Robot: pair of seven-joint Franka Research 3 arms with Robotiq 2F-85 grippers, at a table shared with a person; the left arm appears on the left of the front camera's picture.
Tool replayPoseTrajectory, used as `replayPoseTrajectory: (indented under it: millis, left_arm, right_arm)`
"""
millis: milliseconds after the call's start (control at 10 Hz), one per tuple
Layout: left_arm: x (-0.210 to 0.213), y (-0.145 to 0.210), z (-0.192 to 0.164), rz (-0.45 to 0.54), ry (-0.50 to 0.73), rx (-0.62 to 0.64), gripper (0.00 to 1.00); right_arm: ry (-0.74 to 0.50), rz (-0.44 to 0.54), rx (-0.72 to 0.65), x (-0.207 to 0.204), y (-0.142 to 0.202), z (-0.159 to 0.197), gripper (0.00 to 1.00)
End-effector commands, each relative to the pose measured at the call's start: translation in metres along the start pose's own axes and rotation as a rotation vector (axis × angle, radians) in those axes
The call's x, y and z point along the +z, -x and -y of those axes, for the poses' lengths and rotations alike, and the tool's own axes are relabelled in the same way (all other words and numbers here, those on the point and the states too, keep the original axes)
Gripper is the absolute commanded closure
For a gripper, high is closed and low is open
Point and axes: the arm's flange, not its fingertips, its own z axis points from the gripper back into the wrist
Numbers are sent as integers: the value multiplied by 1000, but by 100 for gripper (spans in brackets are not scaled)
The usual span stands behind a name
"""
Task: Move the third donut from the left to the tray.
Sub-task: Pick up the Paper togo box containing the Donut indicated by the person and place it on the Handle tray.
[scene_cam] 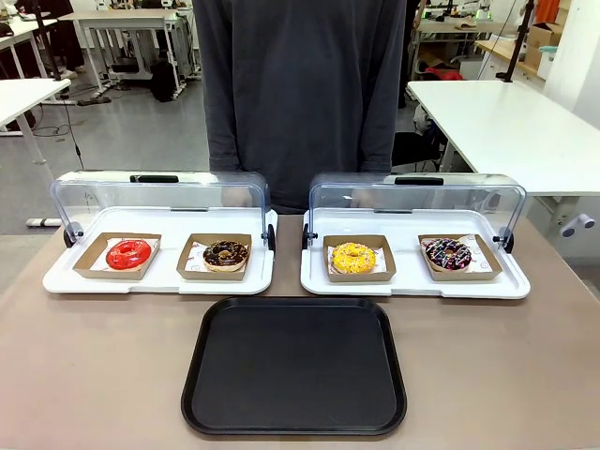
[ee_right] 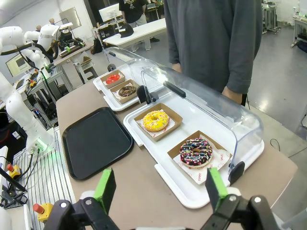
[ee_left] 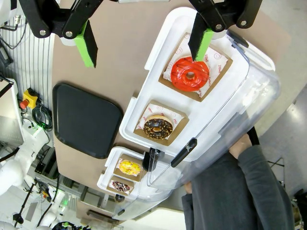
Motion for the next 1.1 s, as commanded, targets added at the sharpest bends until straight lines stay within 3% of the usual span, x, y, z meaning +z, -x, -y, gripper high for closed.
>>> replayPoseTrajectory:
  millis: [0, 1000]
  left_arm:
    - [0, 0, 1, -4, 4, 5, 0]
    - [0, 0, 1, -4, 4, 5, 0]
  right_arm:
    - [-2, 26, 17, 0, -2, 2, 0]
    - [-2, 26, 17, 0, -2, 2, 0]
